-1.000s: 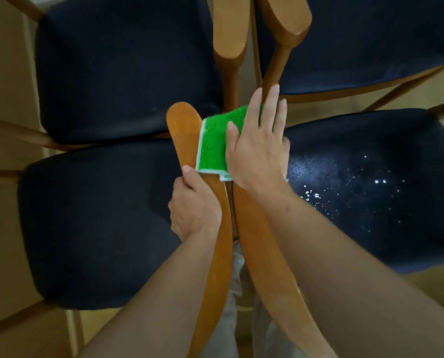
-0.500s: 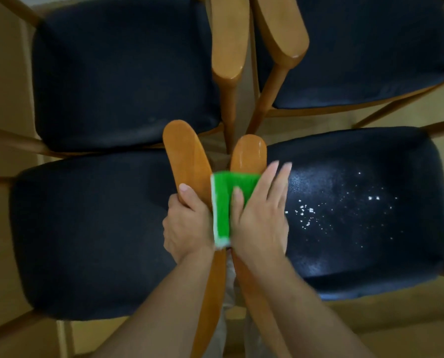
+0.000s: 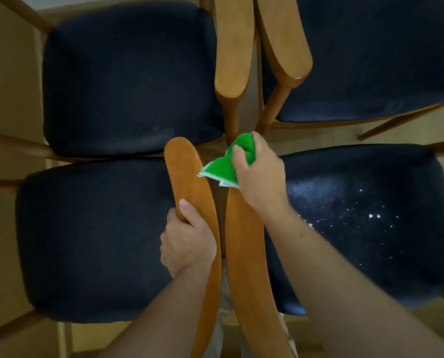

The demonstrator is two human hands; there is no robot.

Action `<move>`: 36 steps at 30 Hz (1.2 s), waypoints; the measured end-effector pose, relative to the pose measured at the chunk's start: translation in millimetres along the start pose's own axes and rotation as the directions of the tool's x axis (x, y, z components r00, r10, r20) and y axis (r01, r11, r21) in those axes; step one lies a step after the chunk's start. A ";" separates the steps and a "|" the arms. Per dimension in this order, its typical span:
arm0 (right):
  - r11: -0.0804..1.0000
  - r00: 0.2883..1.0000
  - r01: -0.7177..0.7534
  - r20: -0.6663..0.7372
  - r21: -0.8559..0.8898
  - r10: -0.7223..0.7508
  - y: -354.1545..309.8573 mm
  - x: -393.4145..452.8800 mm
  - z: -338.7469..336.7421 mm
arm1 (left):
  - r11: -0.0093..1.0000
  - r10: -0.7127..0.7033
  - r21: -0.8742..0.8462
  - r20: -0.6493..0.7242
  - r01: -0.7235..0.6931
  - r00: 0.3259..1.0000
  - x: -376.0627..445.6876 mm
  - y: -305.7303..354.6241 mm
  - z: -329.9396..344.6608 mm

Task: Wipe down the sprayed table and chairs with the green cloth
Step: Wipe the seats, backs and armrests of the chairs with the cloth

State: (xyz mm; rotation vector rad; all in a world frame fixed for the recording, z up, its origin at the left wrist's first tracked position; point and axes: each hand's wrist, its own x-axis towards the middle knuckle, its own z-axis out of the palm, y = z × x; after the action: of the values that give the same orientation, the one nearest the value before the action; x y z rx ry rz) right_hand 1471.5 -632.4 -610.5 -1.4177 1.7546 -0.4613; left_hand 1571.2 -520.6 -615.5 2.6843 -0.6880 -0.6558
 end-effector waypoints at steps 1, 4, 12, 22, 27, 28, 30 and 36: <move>1.000 1.000 -0.006 -0.022 0.019 0.007 3.0 -16.0 3.5 | 1.000 0.002 0.002 0.004 -0.002 1.000 0.0 -0.3 -0.7; 0.998 0.998 -0.063 -0.012 -0.019 0.063 14.0 -68.5 10.0 | 1.000 0.010 0.003 0.013 -0.010 1.000 -0.8 1.0 -2.3; 0.984 0.983 -0.175 0.062 0.016 0.174 16.3 -92.0 4.3 | 0.999 0.009 0.031 0.000 -0.009 1.000 -2.6 1.2 -3.8; 0.985 0.971 -0.138 0.211 0.107 0.113 -1.5 35.1 -11.6 | 1.000 0.013 0.023 -0.037 -0.012 0.999 -3.1 -0.1 -2.9; 0.963 0.983 -0.181 0.044 0.201 0.176 13.2 -34.5 -3.5 | 0.998 0.019 0.058 -0.068 -0.015 0.997 -1.6 -0.6 -1.0; 0.967 0.982 -0.189 0.047 0.171 0.183 16.8 -52.5 -1.0 | 0.998 0.015 0.065 -0.071 -0.011 0.997 -1.3 -0.4 -1.1; 0.970 0.976 -0.211 0.085 0.120 0.202 27.7 -89.5 1.5 | 0.998 0.011 0.059 -0.077 -0.006 0.997 -2.9 1.5 -1.3; 0.969 0.907 -0.246 0.354 0.005 0.229 82.9 -179.0 -7.1 | 0.975 0.207 0.095 -0.081 -0.199 0.975 -21.5 10.4 -15.6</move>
State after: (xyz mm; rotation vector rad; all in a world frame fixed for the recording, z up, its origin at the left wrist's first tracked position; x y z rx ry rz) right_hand 1420.0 -442.1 -600.7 -1.1484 1.5824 -0.1088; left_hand 1558.1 -515.8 -590.6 2.6530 -0.9702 -0.4585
